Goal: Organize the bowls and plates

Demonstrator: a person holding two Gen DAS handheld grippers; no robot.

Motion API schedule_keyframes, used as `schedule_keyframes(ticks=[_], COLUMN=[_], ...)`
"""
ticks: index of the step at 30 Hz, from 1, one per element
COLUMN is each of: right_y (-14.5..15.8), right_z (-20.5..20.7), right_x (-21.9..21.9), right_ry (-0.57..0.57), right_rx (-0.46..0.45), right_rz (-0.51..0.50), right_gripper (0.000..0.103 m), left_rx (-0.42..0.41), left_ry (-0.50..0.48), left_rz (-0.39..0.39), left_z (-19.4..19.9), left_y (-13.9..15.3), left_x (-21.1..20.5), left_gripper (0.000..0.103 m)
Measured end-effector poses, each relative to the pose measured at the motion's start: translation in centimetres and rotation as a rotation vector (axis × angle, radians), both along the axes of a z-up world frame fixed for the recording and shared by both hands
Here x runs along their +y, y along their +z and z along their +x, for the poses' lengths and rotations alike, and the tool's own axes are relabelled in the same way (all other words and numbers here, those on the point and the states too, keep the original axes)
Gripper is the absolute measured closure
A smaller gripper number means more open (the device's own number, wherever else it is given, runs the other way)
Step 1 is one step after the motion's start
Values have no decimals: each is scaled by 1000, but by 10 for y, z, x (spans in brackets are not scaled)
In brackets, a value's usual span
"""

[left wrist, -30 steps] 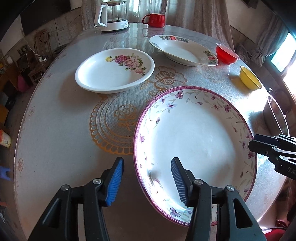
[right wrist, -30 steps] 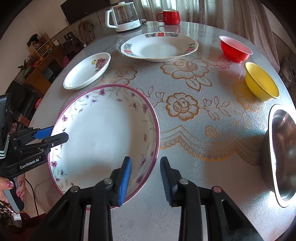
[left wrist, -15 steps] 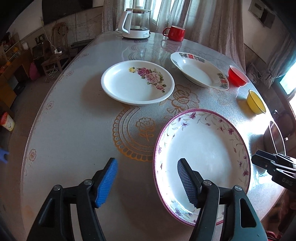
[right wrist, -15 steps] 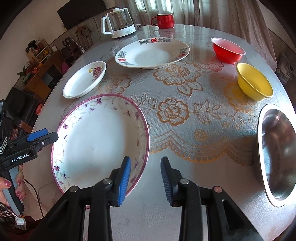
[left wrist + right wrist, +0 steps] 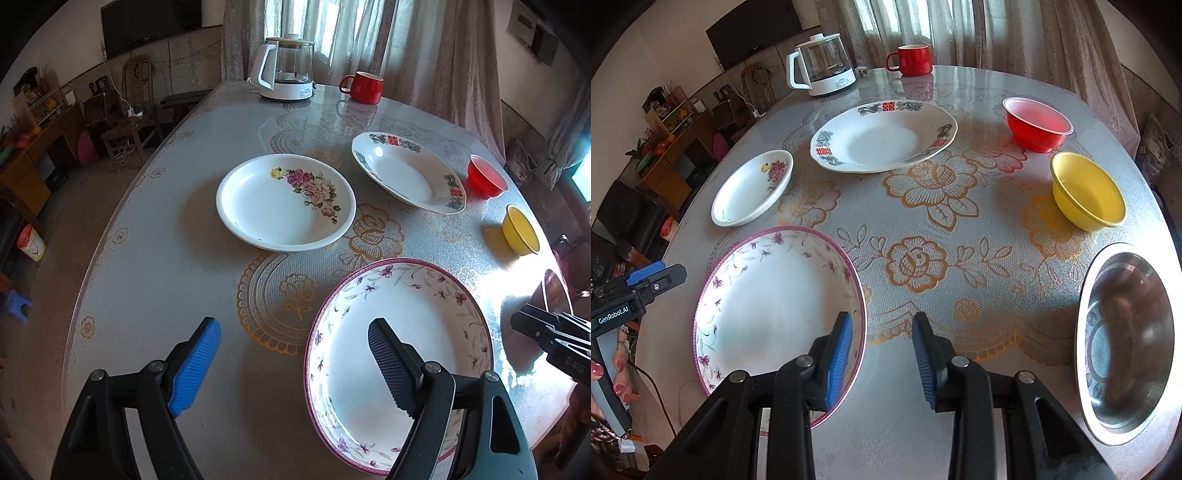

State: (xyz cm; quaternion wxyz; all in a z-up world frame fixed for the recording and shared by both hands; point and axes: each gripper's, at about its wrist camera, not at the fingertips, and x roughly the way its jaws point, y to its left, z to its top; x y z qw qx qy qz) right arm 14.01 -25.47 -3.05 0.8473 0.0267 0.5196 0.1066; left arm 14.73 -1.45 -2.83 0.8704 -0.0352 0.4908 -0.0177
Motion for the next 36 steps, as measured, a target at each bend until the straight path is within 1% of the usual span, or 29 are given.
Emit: schedule_keyframes(ticks=[8, 15, 23, 29, 36], right_y=[3, 2, 6, 8, -1], right_z=[8, 21, 44, 65, 98], right_x=[-4, -7, -15, -25, -43], right_ry=[4, 2, -18, -44, -103], right_rx=[-12, -5, -5, -6, 38], right_rz=[7, 7, 1, 2, 23], right_gripper=[69, 69, 67, 66, 65], left_rx=[4, -11, -18, -22, -41], left_ry=[22, 12, -14, -46, -98], left_rz=[54, 72, 70, 45, 16], left_z=[12, 23, 41, 60, 84], left_y=[11, 20, 24, 27, 33], left_x=[-10, -19, -31, -41, -51], left_gripper=[20, 18, 17, 17, 17])
